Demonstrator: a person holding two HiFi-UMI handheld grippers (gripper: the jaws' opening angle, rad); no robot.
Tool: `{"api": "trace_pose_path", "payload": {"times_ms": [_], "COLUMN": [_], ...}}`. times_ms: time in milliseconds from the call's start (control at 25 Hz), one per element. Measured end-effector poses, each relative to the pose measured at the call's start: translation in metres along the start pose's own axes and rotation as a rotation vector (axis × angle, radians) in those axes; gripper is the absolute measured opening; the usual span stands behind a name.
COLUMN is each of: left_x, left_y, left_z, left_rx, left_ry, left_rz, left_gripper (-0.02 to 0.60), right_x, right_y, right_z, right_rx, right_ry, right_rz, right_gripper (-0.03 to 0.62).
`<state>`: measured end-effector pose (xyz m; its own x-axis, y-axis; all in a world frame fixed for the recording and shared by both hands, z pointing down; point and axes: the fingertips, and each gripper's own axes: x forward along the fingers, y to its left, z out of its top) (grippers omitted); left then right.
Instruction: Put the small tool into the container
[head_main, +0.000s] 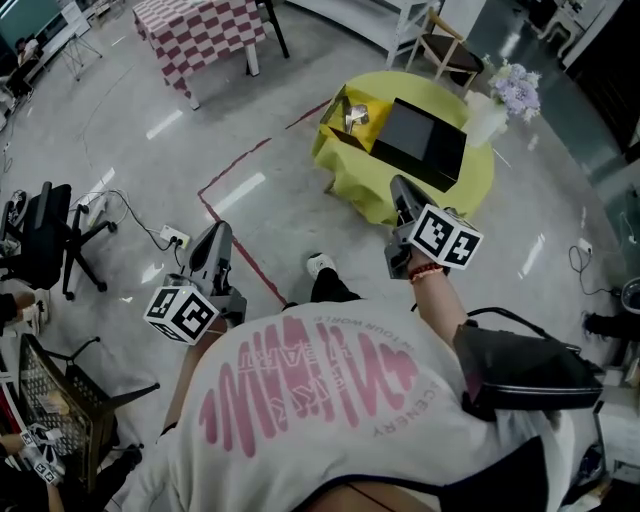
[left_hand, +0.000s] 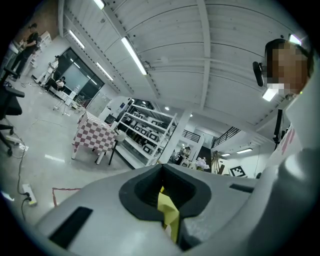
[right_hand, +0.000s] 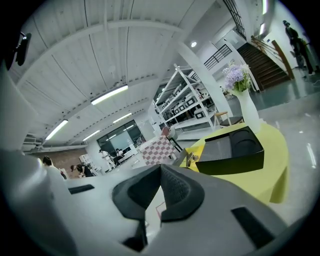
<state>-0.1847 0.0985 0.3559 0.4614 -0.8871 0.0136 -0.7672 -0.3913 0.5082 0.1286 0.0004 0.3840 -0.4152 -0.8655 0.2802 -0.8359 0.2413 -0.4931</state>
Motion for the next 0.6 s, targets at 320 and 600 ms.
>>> {"api": "trace_pose_path", "payload": {"times_ms": [320,600], "left_x": [-0.008,-0.008], "left_y": [-0.001,-0.001], "left_z": [-0.008,-0.016], "left_rx": [-0.015,-0.025], "left_ry": [0.012,0.023], "left_rz": [-0.018,-0.03], "left_gripper": [0.008,0.008], "right_x": [-0.013,-0.02], "right_y": [0.001,-0.004], "right_z": [-0.011,-0.016], "right_rx": [-0.003,-0.005], "right_ry": [0.008,0.008], "right_rz": [-0.025,-0.045], "right_gripper": [0.006,0.006]}}
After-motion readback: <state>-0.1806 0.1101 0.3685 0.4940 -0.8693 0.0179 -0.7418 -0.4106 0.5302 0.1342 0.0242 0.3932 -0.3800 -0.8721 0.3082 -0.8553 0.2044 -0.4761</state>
